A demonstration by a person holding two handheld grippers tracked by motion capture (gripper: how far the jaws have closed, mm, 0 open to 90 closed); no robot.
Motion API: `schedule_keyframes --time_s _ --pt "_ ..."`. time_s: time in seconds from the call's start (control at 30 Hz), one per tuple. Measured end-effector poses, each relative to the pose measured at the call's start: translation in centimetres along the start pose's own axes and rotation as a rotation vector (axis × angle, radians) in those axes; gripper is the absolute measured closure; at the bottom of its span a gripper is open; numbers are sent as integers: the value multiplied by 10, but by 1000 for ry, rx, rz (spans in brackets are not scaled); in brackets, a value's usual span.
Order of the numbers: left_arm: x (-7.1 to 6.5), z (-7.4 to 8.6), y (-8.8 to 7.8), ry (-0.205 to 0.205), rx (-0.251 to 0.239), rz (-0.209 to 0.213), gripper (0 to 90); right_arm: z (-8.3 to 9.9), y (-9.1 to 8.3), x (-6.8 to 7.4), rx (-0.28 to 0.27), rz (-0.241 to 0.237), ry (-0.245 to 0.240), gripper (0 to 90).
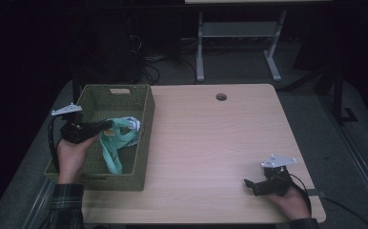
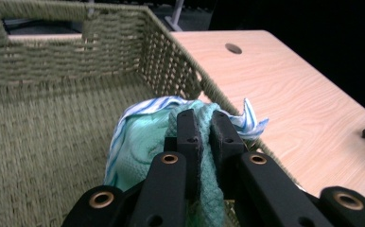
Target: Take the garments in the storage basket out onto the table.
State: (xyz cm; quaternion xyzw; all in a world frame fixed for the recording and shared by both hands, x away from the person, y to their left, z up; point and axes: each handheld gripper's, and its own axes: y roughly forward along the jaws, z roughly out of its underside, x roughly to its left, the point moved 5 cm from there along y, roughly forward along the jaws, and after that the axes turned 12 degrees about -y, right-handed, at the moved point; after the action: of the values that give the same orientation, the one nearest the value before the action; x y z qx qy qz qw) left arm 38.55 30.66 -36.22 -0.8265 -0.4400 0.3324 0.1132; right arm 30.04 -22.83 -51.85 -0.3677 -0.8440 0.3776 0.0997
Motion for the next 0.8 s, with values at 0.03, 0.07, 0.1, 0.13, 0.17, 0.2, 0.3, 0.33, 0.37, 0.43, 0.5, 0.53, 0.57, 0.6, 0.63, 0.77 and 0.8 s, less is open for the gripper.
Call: schedule_keyframes --time_s 0.03,0.07,0.1,0.13,0.17,0.2,0.3,0.33,0.37,0.43,0.5,0.53,0.57,0.6,0.63,0.77,0.8 --pt "-2 -2 -1 -2 -8 4 838 0 0 0 0 0 0 10" --pt "-2 -3 -2 1 -11 4 838 0 0 0 0 0 0 11" --pt "-4 -6 -3 2 -19 10 838 0 0 0 -1 0 0 11" --pt "-6 -7 -4 4 -22 16 838 0 0 0 0 0 1 11" --pt "-8 -9 -4 5 -26 18 838 0 0 0 0 0 1 11" --pt "-9 -10 -5 7 -28 19 838 0 0 0 -1 0 -1 10" --pt "-13 -15 -7 21 -28 20 838 0 0 0 0 1 0 11" --pt "-15 -17 -9 21 -32 23 838 0 0 0 2 1 2 11" --pt "-17 -20 -11 25 -36 29 839 0 0 0 2 0 2 11" --pt "-20 -24 -15 31 -42 34 839 0 0 0 2 0 3 10" --pt "-22 -28 -18 43 -45 36 839 0 0 0 1 0 3 11" --pt "-24 -30 -19 43 -48 38 839 0 0 0 2 0 3 11" --pt "-26 -32 -21 43 -53 43 839 0 0 0 1 0 3 11" --pt "-27 -33 -22 44 -58 45 839 0 0 0 2 -1 4 11" --pt "-29 -36 -23 52 -58 47 839 0 0 0 2 0 2 10" --pt "-35 -41 -25 66 -63 59 839 0 0 0 2 -1 3 11" --pt "-37 -42 -26 70 -62 62 839 0 0 0 2 -1 4 11"
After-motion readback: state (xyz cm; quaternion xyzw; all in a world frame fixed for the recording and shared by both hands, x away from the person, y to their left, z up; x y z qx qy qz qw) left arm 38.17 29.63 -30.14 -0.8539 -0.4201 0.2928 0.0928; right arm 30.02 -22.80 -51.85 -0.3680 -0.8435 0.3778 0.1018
